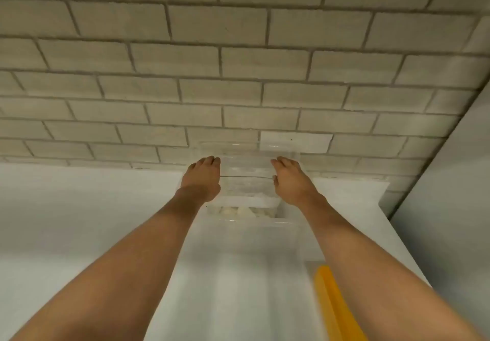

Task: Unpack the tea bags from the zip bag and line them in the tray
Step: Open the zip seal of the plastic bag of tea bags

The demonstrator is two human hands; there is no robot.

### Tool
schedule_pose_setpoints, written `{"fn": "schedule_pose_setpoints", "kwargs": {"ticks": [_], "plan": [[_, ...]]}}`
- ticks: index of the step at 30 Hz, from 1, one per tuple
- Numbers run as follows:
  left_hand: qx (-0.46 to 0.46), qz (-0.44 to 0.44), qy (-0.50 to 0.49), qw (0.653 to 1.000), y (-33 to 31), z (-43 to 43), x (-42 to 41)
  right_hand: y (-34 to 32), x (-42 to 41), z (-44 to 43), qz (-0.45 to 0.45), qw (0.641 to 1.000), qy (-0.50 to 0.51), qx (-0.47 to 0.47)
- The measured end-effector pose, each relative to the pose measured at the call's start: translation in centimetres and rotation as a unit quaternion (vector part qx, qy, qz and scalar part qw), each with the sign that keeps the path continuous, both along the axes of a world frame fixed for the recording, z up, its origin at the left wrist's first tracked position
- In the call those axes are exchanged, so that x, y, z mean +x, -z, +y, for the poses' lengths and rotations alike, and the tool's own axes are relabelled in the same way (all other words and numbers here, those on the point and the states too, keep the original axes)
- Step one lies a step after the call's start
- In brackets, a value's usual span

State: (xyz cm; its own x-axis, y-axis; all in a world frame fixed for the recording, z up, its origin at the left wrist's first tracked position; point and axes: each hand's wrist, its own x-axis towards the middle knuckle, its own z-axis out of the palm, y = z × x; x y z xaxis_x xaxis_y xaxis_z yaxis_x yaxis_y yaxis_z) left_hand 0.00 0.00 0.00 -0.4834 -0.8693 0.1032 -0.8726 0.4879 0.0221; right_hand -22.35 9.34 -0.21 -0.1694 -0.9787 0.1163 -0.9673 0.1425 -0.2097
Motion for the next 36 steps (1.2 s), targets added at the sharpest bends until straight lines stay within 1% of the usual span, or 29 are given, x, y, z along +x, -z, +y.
{"fn": "schedule_pose_setpoints", "kwargs": {"ticks": [4,6,8,11,13,16,19,23,25,28,31,33,36], "plan": [[-0.001,-0.069,-0.003,0.998,0.9,-0.8,-0.6,1.0,-0.9,-0.8,0.061,0.997,-0.008,0.040],[-0.008,-0.114,-0.002,0.993,1.5,-1.0,-0.5,1.6,-0.8,-1.0,0.111,0.992,-0.011,0.058],[-0.021,-0.135,-0.006,0.991,1.6,-0.6,-0.3,1.5,-0.3,-0.7,0.156,0.985,-0.009,0.068],[-0.039,-0.145,0.000,0.989,1.9,-0.4,0.2,1.6,0.2,-0.1,0.158,0.985,-0.003,0.064],[-0.058,-0.108,0.005,0.992,1.6,-0.1,0.8,1.0,0.2,0.6,0.147,0.989,0.008,0.032],[-0.050,0.014,0.016,0.999,0.0,0.6,2.2,-0.5,0.0,2.1,0.110,0.993,0.031,-0.028],[-0.037,0.111,0.038,0.992,-2.9,1.7,3.6,-2.8,0.9,4.4,0.055,0.991,0.048,-0.112],[-0.071,0.230,0.095,0.966,-7.0,3.9,5.6,-6.6,3.1,7.7,0.024,0.972,0.062,-0.227],[-0.080,0.285,0.126,0.947,-9.0,5.2,6.4,-8.1,4.3,9.5,0.001,0.954,0.073,-0.290],[-0.090,0.347,0.148,0.922,-11.4,8.1,7.8,-9.9,6.5,13.0,-0.003,0.925,0.082,-0.372],[-0.086,0.391,0.175,0.900,-12.1,11.3,9.5,-10.9,8.8,17.1,-0.021,0.913,0.102,-0.395],[-0.071,0.391,0.186,0.899,-11.1,13.1,10.5,-10.1,10.3,19.9,-0.033,0.915,0.106,-0.388],[-0.002,0.383,0.197,0.902,-8.1,15.6,11.5,-6.9,11.7,23.2,-0.044,0.927,0.125,-0.351]]}}
